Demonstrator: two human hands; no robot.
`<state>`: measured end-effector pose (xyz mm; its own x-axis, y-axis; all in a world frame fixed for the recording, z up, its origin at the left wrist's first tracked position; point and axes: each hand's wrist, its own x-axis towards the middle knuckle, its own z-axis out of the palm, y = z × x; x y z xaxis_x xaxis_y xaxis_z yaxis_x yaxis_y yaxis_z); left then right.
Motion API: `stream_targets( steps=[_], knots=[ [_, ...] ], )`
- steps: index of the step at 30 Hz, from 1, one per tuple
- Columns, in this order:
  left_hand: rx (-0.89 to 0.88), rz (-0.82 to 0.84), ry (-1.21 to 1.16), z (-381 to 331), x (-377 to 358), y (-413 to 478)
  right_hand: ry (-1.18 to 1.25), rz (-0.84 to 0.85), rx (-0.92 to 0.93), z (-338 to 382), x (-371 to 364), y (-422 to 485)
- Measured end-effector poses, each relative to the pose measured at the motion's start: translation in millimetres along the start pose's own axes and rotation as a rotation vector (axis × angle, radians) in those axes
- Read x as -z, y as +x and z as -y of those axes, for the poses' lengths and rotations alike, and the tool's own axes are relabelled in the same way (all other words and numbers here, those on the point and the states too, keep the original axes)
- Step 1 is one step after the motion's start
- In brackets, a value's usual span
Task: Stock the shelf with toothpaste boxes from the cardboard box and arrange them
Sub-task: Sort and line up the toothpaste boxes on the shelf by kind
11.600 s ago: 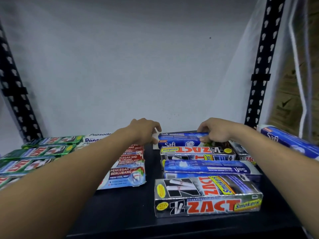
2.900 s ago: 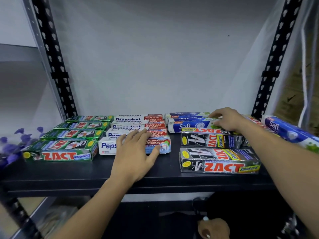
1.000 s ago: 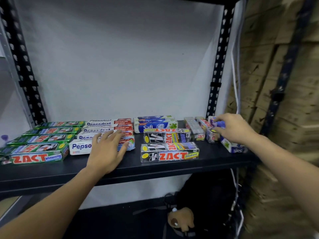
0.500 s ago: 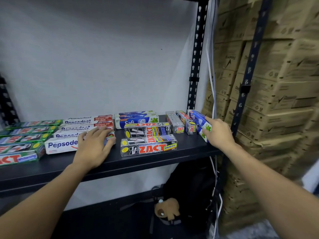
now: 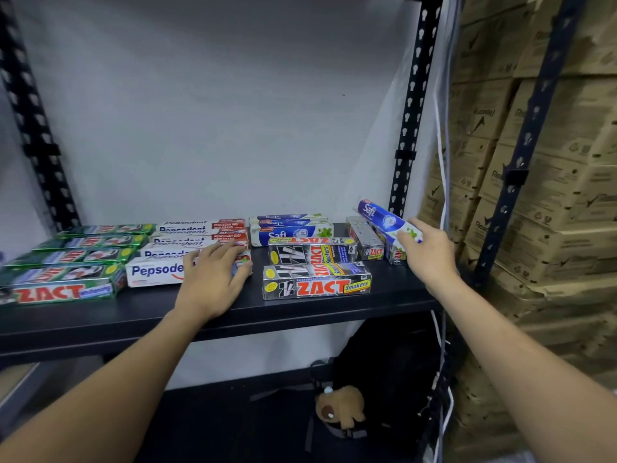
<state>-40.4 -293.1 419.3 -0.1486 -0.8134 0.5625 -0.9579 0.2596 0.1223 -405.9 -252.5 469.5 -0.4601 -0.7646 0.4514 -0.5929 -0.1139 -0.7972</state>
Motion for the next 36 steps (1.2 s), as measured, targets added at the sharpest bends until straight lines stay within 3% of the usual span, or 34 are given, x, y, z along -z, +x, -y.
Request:
stream_targets(
  steps=[7,11,16,21,25,30,36],
  knots=[
    [0.002,-0.134,-0.089,-4.1,8.1,-6.5,0.073,0.23,0.263,44.8,-31.0,-44.4],
    [-0.061,-0.214,-0.155,-9.9,14.3,-14.0,-0.129,0.42,0.51,39.0,-31.8,-66.4],
    [-0.091,-0.281,-0.345,-27.3,24.5,-29.6,-0.246,0.475,0.548,40.2,-14.2,-52.3],
    [0.064,-0.127,-0.48,-49.3,30.1,-25.0,-0.289,0.553,0.566,44.2,-8.1,-41.7],
    [0.084,0.032,-0.596,-54.8,34.8,-20.1,-0.341,0.591,0.531,40.0,-4.2,-40.9],
    [0.126,0.119,-0.667,-55.3,38.6,-18.6,-0.314,0.504,0.49,22.7,-4.1,-45.9],
    [0.291,0.163,-0.953,-59.6,41.2,-9.7,-0.215,0.436,0.505,22.9,-3.0,-49.5]
  ],
)
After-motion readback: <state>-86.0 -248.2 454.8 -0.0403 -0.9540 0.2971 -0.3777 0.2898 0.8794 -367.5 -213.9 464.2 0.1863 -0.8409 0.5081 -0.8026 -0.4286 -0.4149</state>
